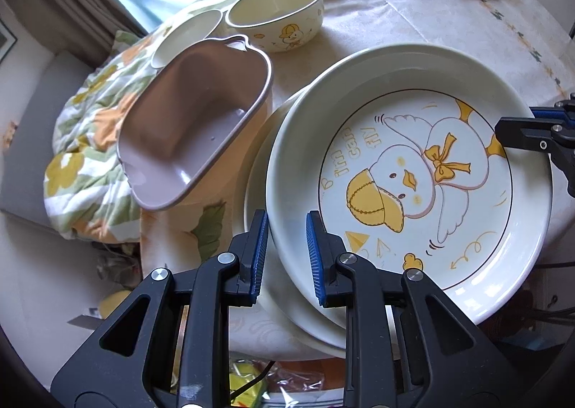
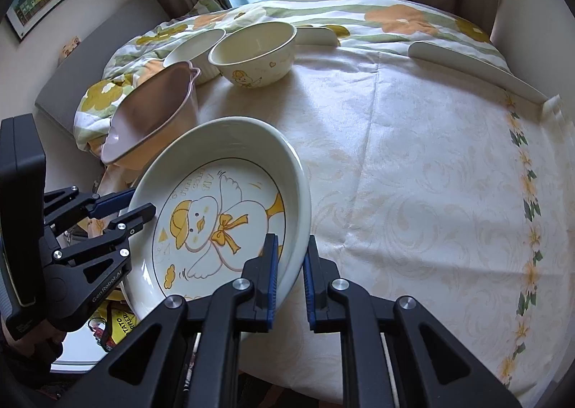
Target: Organize plates and bowls
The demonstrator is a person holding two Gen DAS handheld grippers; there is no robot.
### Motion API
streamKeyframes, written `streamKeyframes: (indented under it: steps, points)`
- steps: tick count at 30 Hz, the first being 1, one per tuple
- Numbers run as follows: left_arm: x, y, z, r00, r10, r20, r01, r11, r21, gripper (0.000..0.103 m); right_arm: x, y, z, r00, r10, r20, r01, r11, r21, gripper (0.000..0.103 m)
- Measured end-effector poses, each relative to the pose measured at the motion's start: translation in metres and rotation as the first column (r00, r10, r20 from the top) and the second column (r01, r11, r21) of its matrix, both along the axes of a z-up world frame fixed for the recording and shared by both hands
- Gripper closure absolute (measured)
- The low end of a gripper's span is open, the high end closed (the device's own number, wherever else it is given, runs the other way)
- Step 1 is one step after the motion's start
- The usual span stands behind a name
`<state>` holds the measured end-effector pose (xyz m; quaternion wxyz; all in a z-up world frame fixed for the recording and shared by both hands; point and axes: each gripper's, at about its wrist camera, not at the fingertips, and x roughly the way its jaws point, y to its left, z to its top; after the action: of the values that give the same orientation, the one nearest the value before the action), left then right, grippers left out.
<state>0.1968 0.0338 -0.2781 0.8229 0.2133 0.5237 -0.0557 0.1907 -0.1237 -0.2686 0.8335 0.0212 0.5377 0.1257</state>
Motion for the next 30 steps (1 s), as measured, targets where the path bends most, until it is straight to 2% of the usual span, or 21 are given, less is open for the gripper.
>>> streamKeyframes:
  steps: [3,19,24,30]
  points:
    - [-0.003,-0.001,-0.001,1.000,-0.002,0.015,0.001,0.999,0.036,0.084,0.001,0.007,-0.003,1.000,0.020,0.011,-0.020,0.999,-0.039,0.091]
    - [-0.008,-0.003,-0.002,0.999,-0.002,0.038,-0.002,0.996,0.093,0.084,-0.002,0.020,-0.007,0.998,0.040,0.042,-0.034,0.989,-0.143,0.090]
    - [-0.006,0.001,-0.001,0.999,0.008,0.031,-0.010,0.997,0.079,0.084,-0.003,0.024,-0.007,0.998,0.049,0.047,-0.042,0.987,-0.154,0.090]
    - [-0.004,0.005,0.004,1.000,0.025,0.011,-0.026,0.998,0.049,0.084,-0.002,0.020,-0.005,0.998,0.042,0.040,-0.037,0.992,-0.122,0.090]
